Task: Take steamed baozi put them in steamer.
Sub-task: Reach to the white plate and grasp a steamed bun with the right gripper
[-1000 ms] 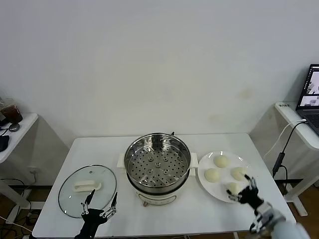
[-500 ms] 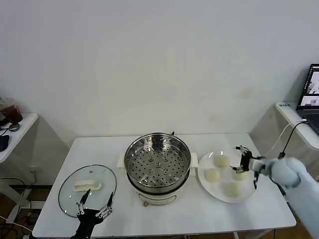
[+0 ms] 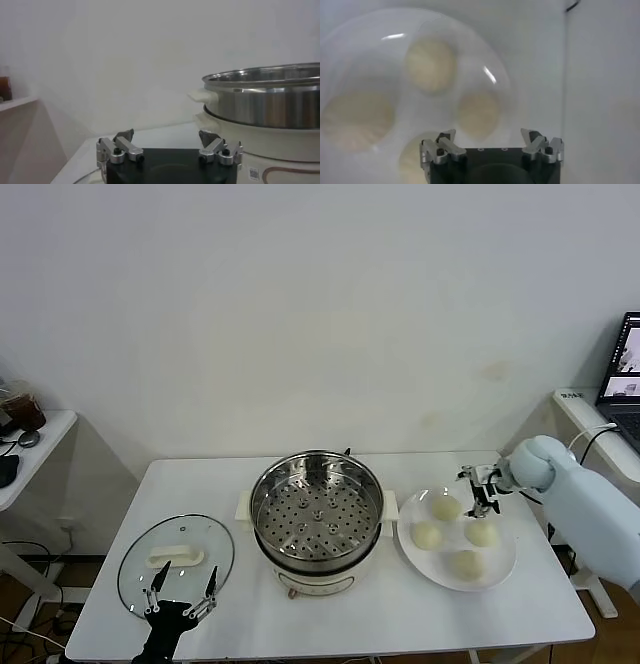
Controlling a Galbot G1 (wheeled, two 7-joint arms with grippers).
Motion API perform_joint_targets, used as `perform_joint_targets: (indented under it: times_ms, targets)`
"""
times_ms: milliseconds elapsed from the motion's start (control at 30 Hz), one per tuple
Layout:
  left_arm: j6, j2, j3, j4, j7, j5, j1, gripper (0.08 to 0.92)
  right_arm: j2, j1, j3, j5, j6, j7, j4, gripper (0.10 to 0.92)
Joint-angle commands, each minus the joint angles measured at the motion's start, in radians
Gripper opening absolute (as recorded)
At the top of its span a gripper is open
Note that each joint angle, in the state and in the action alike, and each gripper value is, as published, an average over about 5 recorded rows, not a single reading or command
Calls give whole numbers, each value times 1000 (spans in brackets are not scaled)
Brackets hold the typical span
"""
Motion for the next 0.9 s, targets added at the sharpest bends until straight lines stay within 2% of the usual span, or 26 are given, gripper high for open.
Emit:
perform_joint_targets:
  times_ms: [33,467,700,900]
  targets:
    - [-5,-1,-9,-5,2,7,5,823,83,155,-205,-14,8,-63,-173,823]
    - [-19,-6,-24,-11,4,19,23,823,155,128,-183,-25,26,-21,-231,818]
    - [-22,-6,-26,-9,4,24,21,823,181,118,-179,-32,28,-6,-250,740]
    - [-22,-5,-27,-9,4,24,18,823,187,115,-185,-38,24,-9,-251,708]
